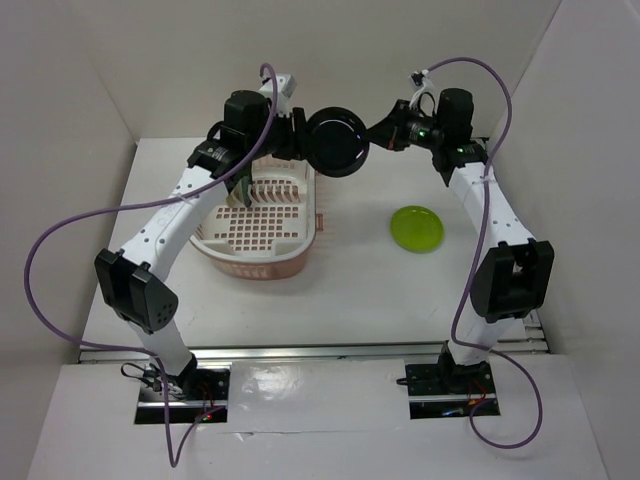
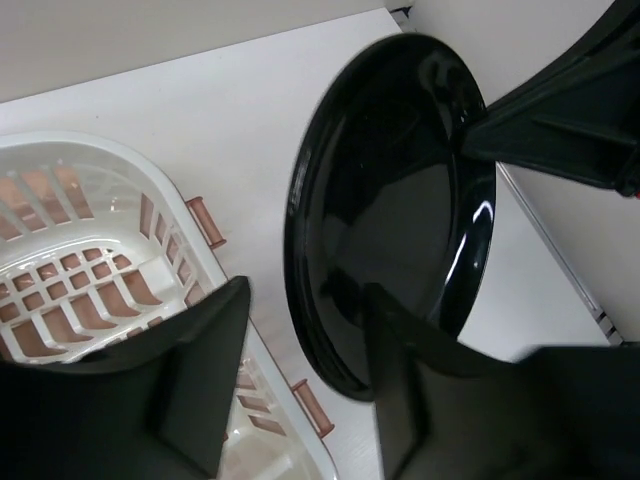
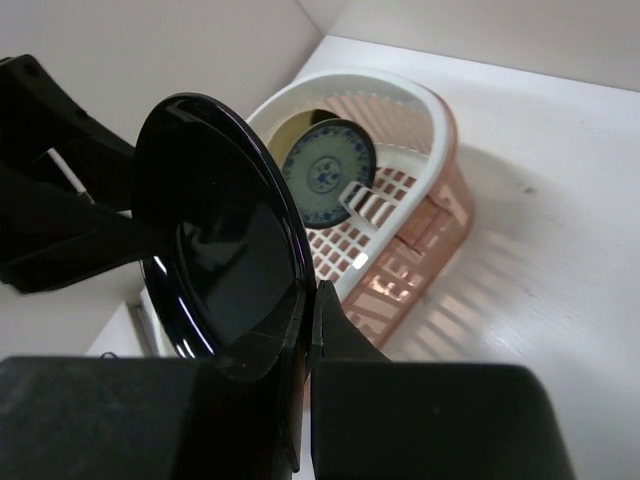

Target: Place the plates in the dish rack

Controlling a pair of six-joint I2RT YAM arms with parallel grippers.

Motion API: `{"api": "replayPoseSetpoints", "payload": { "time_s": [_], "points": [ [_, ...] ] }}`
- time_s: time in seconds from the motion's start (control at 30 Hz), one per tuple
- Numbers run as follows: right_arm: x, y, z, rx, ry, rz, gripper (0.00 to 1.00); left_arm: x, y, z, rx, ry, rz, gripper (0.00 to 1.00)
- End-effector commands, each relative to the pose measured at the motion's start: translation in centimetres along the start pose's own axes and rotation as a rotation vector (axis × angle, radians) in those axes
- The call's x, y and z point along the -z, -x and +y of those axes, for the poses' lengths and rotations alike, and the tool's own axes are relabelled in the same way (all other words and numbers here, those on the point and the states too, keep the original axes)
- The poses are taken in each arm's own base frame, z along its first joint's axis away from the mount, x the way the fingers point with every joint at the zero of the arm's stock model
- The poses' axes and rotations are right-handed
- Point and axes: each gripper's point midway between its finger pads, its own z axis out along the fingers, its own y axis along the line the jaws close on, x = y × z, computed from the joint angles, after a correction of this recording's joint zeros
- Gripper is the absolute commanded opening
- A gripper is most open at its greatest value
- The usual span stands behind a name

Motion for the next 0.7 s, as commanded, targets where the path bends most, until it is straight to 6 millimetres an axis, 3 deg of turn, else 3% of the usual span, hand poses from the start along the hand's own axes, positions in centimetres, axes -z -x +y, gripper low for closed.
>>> {"api": "replayPoseSetpoints", "payload": {
  "time_s": [0.0,0.03,0.07,0.13,0.17,0.2,0.27,0.43,0.47,0.5,0.53,0.57,0.67],
  "points": [
    [1.4,2.1,4.9,0.05,0.179,-0.063,0.0,-0.5,2.2,-0.9,-0.013,-0.044,-0.071,0.56],
    [1.1,2.0,4.6,0.051,0.18,-0.064,0.0,-0.5,2.2,-0.9,-0.013,-0.044,-0.071,0.51],
    [1.1,2.0,4.6,0.051,0.18,-0.064,0.0,-0.5,2.2,-0.9,-0.003,-0.044,-0.071,0.36],
    [0.7,1.5,4.7,0.045,0.194,-0.047,0.0,-0.6,2.3,-0.6,0.006,-0.048,-0.081,0.25],
    [0.7,1.7,4.8,0.044,0.197,-0.053,0.15,-0.6,2.3,-0.6,0.006,-0.048,-0.081,0.18],
    [0.4,1.4,4.4,0.041,0.196,-0.051,0.34,-0.6,2.4,-0.4,0.007,-0.037,-0.084,0.04],
    [0.4,1.2,4.2,0.031,0.187,-0.046,1.0,-0.5,2.9,-0.4,0.005,-0.031,-0.097,0.0],
    [-0.1,0.5,1.0,-0.01,0.031,-0.054,1.0,1.0,5.0,1.4,-0.04,0.099,-0.159,0.0],
    [0.3,1.1,-0.1,-0.003,-0.032,-0.082,1.0,1.8,5.6,2.8,-0.052,0.19,-0.182,0.0],
    [0.3,0.5,-0.9,-0.028,-0.068,-0.07,1.0,2.2,5.8,3.9,-0.092,0.25,-0.183,0.0],
    [0.3,0.5,-1.6,-0.024,-0.108,-0.078,1.0,2.8,6.3,4.1,-0.123,0.297,-0.201,0.0],
    [0.4,0.4,-1.9,-0.022,-0.122,-0.075,1.0,3.6,6.5,5.9,-0.148,0.432,-0.218,0.0],
    [0.4,0.4,-1.9,-0.022,-0.122,-0.075,1.0,4.9,6.8,7.2,-0.239,0.592,-0.224,0.0]
  ]
}}
